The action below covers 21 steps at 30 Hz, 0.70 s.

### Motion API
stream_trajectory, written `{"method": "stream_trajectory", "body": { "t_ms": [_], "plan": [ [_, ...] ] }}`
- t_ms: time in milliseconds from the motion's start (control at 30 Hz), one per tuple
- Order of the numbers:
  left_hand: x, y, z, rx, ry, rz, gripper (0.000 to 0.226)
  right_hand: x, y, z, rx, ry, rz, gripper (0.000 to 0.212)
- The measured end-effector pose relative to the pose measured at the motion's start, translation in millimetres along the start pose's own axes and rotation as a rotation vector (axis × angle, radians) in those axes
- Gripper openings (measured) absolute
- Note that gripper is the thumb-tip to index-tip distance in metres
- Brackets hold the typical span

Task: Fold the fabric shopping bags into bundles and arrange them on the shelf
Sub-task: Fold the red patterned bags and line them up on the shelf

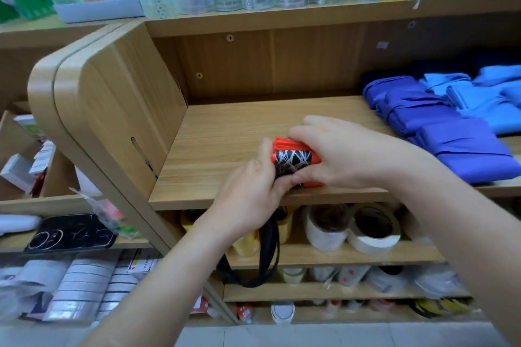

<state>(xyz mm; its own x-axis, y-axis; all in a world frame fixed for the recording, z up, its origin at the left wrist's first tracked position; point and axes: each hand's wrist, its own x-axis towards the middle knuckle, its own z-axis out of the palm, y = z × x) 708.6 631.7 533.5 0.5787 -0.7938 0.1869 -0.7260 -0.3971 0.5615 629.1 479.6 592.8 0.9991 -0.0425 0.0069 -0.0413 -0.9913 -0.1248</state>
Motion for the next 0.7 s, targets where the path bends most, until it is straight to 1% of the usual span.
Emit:
{"method": "stream_trajectory", "body": {
  "t_ms": [67, 133, 167, 200, 267, 333, 400, 433, 467, 500, 567, 633, 667, 700],
  "plan": [
    [-1.0, -4.4, -13.7, -0.222, -0.103, -0.095, 0.047, -3.4, 1.7, -1.1, 0.012, -0.009, -0.041, 0.036],
    [-4.6, -12.3, -35.0, -0.418, -0.232, -0.230, 0.043, -8.8, 7.8, 0.9, 0.001, 0.033, -0.039, 0.033],
    [-8.0, -17.5, -45.1, -0.472, -0.276, -0.258, 0.040, -12.2, 11.7, 1.8, -0.001, 0.063, -0.018, 0.031],
    [-12.5, -21.5, -52.9, -0.510, -0.286, -0.257, 0.037, -15.9, 16.3, 3.0, 0.005, 0.103, 0.006, 0.029],
    [-21.9, -29.9, -62.4, -0.639, -0.196, -0.236, 0.029, -23.6, 27.8, 5.7, 0.041, 0.208, 0.051, 0.024],
    [-30.1, -36.3, -65.5, -0.876, -0.052, -0.245, 0.021, -31.7, 40.0, 8.0, 0.163, 0.304, 0.094, 0.024],
    [-34.3, -37.9, -63.6, -1.094, 0.069, -0.268, 0.013, -38.1, 46.0, 10.1, 0.296, 0.361, 0.103, 0.025],
    [-34.6, -38.7, -61.1, -1.148, 0.116, -0.285, 0.008, -40.0, 46.3, 11.4, 0.321, 0.368, 0.099, 0.026],
    [-34.7, -39.4, -58.4, -1.140, 0.162, -0.297, 0.008, -41.0, 45.8, 12.7, 0.322, 0.364, 0.095, 0.027],
    [-34.1, -41.9, -55.4, -1.044, 0.199, -0.291, 0.015, -41.9, 45.0, 13.4, 0.315, 0.355, 0.093, 0.029],
    [-33.9, -44.7, -51.6, -0.662, 0.253, -0.211, 0.023, -43.6, 46.0, 12.7, 0.293, 0.346, 0.099, 0.032],
    [-35.3, -40.1, -54.5, -0.199, 0.359, -0.043, 0.015, -45.6, 48.9, 8.5, 0.282, 0.345, 0.108, 0.034],
    [-37.0, -34.2, -56.9, -0.016, 0.436, 0.078, 0.010, -46.2, 49.3, 6.0, 0.282, 0.344, 0.109, 0.036],
    [-38.7, -25.0, -57.1, 0.104, 0.489, 0.213, 0.009, -46.2, 48.8, 3.6, 0.278, 0.340, 0.105, 0.038]
  ]
}}
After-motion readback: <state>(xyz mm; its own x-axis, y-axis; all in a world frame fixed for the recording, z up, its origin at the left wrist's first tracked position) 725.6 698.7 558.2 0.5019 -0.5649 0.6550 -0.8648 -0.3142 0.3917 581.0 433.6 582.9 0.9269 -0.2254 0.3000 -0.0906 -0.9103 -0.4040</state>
